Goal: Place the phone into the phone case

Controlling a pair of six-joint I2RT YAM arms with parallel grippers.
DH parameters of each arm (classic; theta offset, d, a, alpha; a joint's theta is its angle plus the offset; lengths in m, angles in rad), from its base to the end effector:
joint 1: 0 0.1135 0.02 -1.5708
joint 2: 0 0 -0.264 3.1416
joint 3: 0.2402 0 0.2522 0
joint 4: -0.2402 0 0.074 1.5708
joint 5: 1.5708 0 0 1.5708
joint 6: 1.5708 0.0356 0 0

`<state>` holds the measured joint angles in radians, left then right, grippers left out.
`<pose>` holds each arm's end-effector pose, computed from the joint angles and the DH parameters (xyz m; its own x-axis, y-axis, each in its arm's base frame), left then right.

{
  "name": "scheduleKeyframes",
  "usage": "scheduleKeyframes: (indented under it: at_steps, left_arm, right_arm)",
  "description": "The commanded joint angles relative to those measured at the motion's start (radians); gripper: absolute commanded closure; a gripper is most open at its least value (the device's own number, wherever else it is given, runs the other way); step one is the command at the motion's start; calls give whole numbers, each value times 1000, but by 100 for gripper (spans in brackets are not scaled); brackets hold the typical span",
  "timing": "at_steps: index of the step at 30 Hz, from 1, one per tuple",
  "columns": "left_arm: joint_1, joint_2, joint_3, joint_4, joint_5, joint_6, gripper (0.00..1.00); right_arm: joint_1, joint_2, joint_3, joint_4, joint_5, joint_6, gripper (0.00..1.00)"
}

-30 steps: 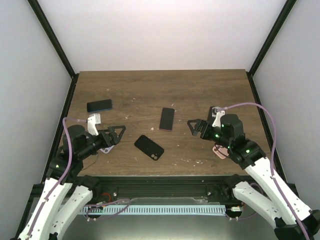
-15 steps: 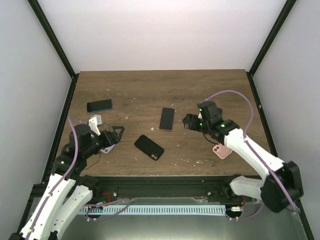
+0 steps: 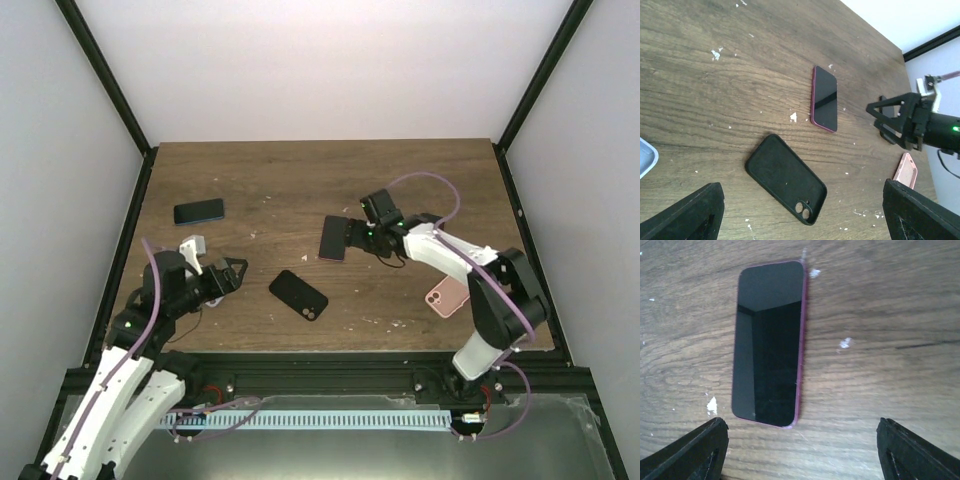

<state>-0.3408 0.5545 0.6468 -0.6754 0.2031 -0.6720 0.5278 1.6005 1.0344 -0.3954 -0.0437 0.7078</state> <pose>0.1152 -0.0485 0.2749 -0.7087 -0.3956 -0.5841 0.0573 0.7929 -0.6066 0.2839 0.1673 0.2068 -0.8794 0.2392 -0.4115 0.0619 0.9147 0.3993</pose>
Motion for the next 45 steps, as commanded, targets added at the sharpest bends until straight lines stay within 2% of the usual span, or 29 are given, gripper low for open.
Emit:
scheduleKeyframes:
  at_steps: [1,10,12,17,31,40,45]
  left_arm:
    - [5,-43,17,-7,-3,15,13]
    - [5,-84,14,-11,-15,14,13]
    - [4,-88,14,-10,-16,17,13]
    - [5,-85,18,-18,-16,22,13]
    - [5,-99,9,-9,-21,14,14]
    - [4,-90,4,-4,-21,13,14]
    - [5,-86,-2,4,-23,11,14]
  right_arm:
    - [45,81,110,30,33,34,17]
    - [89,303,324,-84,109,52,13]
    - [94,334,351,-92,112,56,10]
    - [104,394,404,-118,150,69,9]
    - [129,568,583,-257,235,44,12]
    - [156,601,615,-298,281,14,15]
    - [160,610,616,-324,296,-9,20]
